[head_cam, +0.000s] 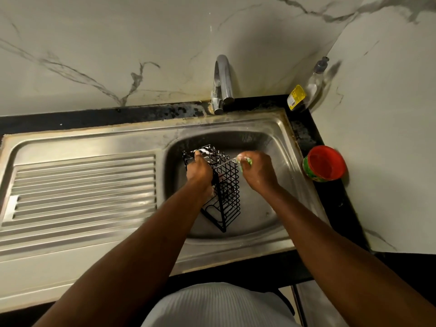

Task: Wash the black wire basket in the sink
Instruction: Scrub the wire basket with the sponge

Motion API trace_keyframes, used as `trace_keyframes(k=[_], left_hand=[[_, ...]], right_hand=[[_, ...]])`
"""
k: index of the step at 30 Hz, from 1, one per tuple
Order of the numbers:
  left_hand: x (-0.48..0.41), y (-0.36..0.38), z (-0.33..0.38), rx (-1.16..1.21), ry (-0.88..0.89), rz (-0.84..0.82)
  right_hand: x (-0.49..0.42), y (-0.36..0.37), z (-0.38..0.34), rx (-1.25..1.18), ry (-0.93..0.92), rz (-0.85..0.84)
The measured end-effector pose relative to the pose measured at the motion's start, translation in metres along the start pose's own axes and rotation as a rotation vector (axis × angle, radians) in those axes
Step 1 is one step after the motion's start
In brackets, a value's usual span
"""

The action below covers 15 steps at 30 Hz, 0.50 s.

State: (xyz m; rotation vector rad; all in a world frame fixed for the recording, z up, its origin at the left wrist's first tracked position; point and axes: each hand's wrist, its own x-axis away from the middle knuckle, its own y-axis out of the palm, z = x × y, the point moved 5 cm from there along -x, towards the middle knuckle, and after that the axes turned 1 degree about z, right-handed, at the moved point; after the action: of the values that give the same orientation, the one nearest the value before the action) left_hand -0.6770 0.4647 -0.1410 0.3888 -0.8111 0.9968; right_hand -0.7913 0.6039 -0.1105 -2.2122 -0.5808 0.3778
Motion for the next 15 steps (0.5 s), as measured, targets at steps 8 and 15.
trace_keyframes(k=[8, 15], left_hand=[[-0.015, -0.019, 0.022, 0.039, -0.020, 0.042], [-0.026, -0.022, 0.027, 0.141, -0.056, -0.044]], right_hand=[[0.069, 0.039, -0.073, -0.188, -0.325, -0.006], [0.011, 0.023, -0.024, -0.107, -0.072, 0.085]])
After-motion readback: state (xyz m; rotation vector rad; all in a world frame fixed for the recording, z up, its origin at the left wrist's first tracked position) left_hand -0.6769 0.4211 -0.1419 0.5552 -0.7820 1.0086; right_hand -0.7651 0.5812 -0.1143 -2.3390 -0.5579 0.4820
